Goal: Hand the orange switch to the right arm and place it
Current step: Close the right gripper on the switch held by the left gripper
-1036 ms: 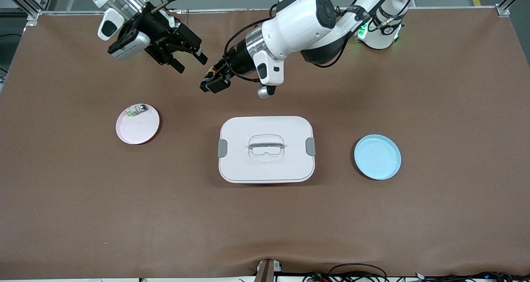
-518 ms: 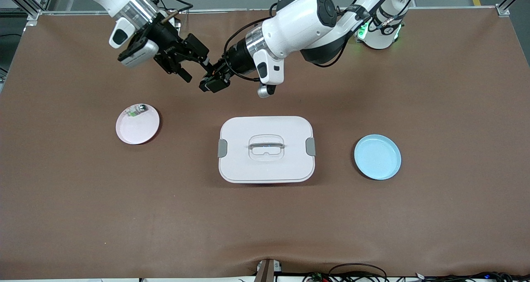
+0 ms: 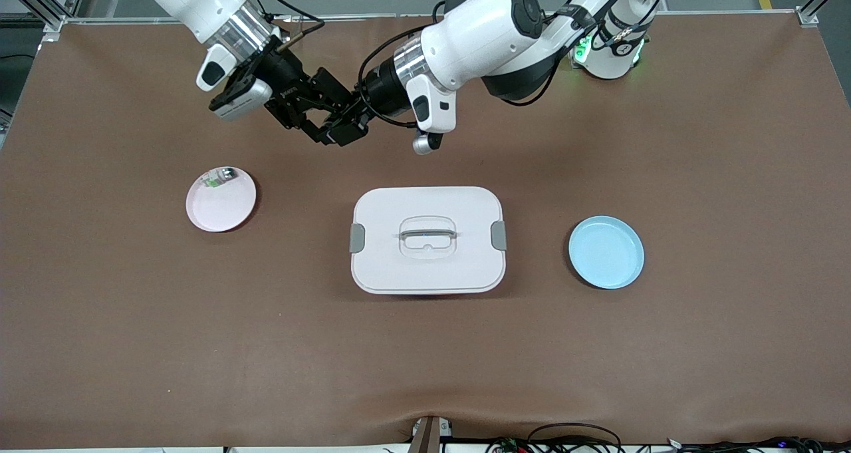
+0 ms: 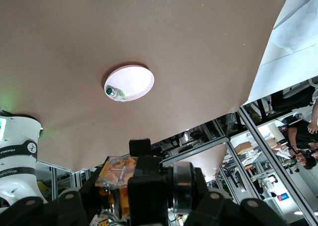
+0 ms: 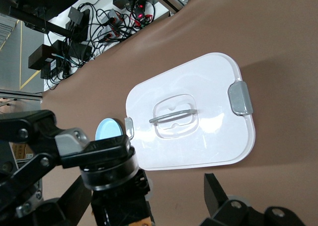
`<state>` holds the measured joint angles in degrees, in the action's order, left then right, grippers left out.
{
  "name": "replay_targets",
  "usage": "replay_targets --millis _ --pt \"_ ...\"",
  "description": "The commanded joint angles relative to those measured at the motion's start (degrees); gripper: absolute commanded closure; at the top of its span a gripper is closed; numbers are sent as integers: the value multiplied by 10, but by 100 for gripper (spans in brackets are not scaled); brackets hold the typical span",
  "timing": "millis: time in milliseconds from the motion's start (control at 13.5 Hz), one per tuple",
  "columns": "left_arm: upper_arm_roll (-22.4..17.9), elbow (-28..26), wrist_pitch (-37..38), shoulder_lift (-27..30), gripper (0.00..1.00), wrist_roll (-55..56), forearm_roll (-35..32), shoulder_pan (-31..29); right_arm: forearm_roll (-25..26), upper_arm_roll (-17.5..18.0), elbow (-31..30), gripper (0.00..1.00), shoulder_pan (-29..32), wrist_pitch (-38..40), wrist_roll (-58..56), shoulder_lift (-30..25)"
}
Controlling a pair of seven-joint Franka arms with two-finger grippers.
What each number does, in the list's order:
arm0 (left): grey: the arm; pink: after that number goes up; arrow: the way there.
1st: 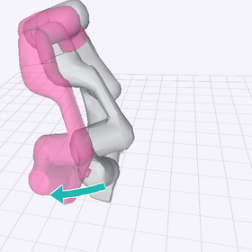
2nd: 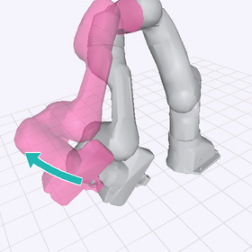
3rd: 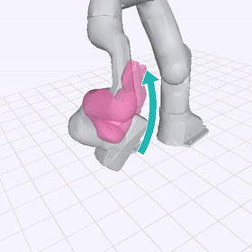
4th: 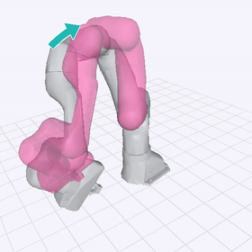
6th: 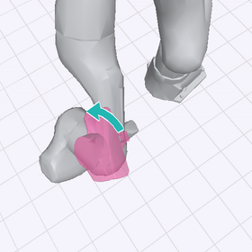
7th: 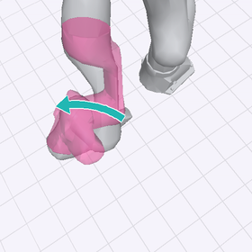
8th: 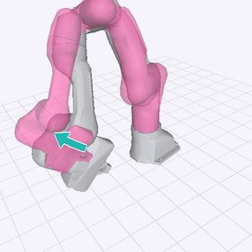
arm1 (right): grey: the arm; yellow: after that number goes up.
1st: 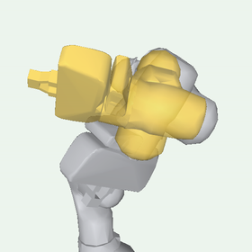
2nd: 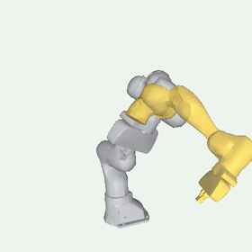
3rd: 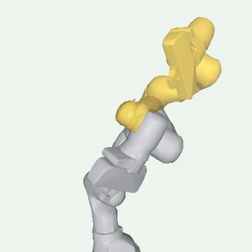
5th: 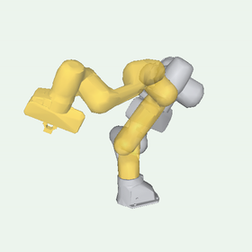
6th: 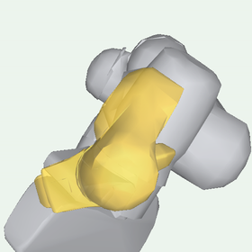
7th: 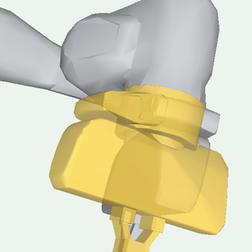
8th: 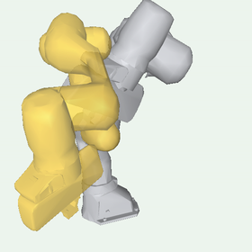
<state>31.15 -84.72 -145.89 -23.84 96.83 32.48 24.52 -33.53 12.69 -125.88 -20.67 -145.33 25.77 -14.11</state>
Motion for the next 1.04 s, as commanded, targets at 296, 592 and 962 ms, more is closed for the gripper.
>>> replay_targets --millis 296,592,962 --pt "-3 1 -3 8 83 11 -9 3 -12 -2 3 19 -6 0 23 -4" --pt "-4 0 -3 8 83 16 -10 2 -16 -3 19 20 -4 7 42 -4" --pt "-4 1 -3 8 83 16 -10 2 -15 -6 34 27 0 43 39 -3"
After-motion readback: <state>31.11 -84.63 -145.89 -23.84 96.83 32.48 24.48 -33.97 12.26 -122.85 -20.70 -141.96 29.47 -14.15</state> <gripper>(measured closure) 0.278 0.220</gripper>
